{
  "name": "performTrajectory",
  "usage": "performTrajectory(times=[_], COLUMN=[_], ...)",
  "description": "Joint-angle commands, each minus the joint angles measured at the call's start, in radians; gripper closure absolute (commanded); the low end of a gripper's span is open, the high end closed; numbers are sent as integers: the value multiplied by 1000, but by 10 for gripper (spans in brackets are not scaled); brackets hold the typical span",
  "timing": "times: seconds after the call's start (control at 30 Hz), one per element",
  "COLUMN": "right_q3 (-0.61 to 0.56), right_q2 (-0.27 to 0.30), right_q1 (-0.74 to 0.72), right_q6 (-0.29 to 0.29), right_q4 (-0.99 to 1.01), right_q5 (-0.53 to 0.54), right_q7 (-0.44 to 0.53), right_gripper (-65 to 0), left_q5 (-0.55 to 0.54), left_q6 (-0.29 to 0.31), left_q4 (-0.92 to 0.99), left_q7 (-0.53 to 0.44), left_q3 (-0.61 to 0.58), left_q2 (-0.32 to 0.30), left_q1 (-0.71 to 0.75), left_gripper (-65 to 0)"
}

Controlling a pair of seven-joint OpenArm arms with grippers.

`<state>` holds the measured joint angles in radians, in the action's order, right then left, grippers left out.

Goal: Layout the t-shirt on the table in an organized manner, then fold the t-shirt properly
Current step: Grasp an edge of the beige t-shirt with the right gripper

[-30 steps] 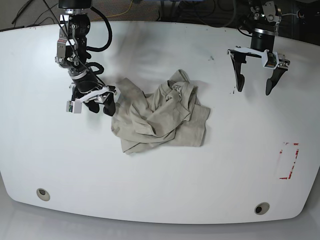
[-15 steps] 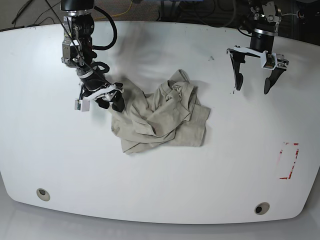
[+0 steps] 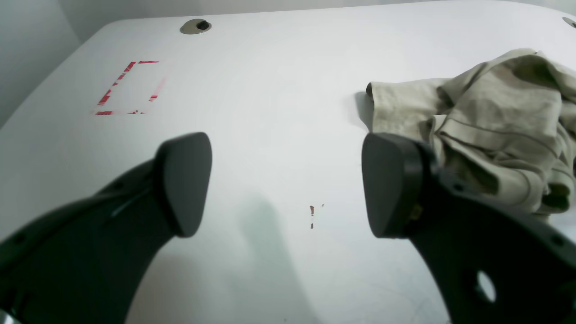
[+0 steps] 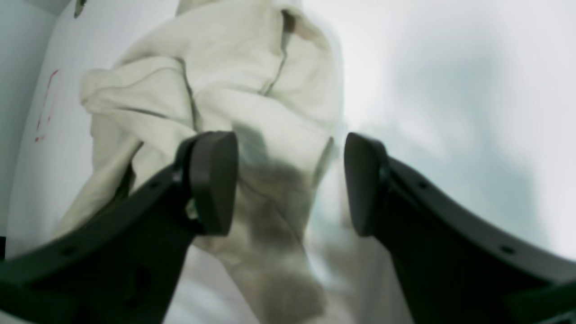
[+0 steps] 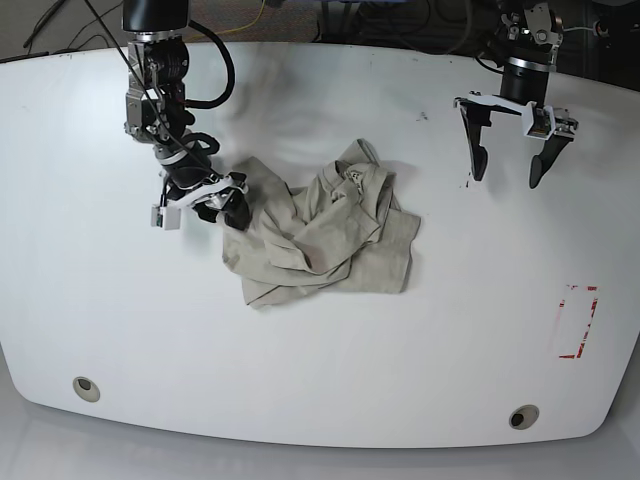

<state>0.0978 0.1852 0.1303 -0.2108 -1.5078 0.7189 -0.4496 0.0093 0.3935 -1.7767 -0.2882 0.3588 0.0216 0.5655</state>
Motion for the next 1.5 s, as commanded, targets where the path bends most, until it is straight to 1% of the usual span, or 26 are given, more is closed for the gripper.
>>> performTrajectory(times=[0.0, 0.03, 0.07, 0.1, 0.2, 0.23, 0.27, 0.33, 0.5, 0.6, 0.73, 0.9, 1.27, 1.43, 1.47], right_q3=[3, 3, 3, 3, 3, 3, 3, 3, 3, 3, 3, 3, 9, 9, 9], right_q2=[7, 7, 7, 7, 7, 7, 7, 7, 7, 7, 7, 7, 18, 49, 52], right_q1=[-22, -25, -25, -25, -39, -41, -42, -42, -45, -47, -39, -2, 85, 93, 93], right_q6=[-42, -57, -60, -68, -72, -72, -72, -72, -72, -72, -72, -72, -66, -65, -65], right_q4=[-15, -15, -14, -14, -14, -12, -12, -12, -12, -15, -23, -75, -290, -354, -366], right_q5=[14, 14, 14, 14, 14, 14, 14, 14, 14, 14, 14, 11, 6, 5, 5], right_q7=[21, 21, 21, 21, 21, 21, 21, 21, -18, -44, -53, -53, -53, -53, -53], right_gripper=[-330, -290, -275, -231, -134, -115, -77, -40, -29, 0, 0, 0, 0, 0, 0], left_q5=[-10, -10, -10, -10, -10, -10, -10, -10, -10, -9, -9, -9, -9, -9, -7], left_q6=[-1, -1, -1, -1, -1, -1, -1, -1, -1, -1, -1, -1, -1, 0, 8], left_q4=[-16, -16, -16, -16, -16, -16, -16, -16, -16, -15, -12, -10, 19, 22, 22], left_q7=[-32, -32, -32, -32, -32, -32, -32, -32, -32, -30, -30, -30, -30, -30, -30], left_q3=[3, 3, 3, 3, 3, 3, 3, 3, 3, 3, 3, 3, 4, -1, -13], left_q2=[-7, -7, -7, -7, -7, -7, -7, -7, -7, -7, -7, -9, -9, -12, -22], left_q1=[3, 3, 3, 3, 3, 3, 3, 3, -9, -9, -11, -17, -40, -45, -46], left_gripper=[-479, -479, -479, -479, -479, -479, -479, -479, -479, -479, -479, -479, -479, -481, -481])
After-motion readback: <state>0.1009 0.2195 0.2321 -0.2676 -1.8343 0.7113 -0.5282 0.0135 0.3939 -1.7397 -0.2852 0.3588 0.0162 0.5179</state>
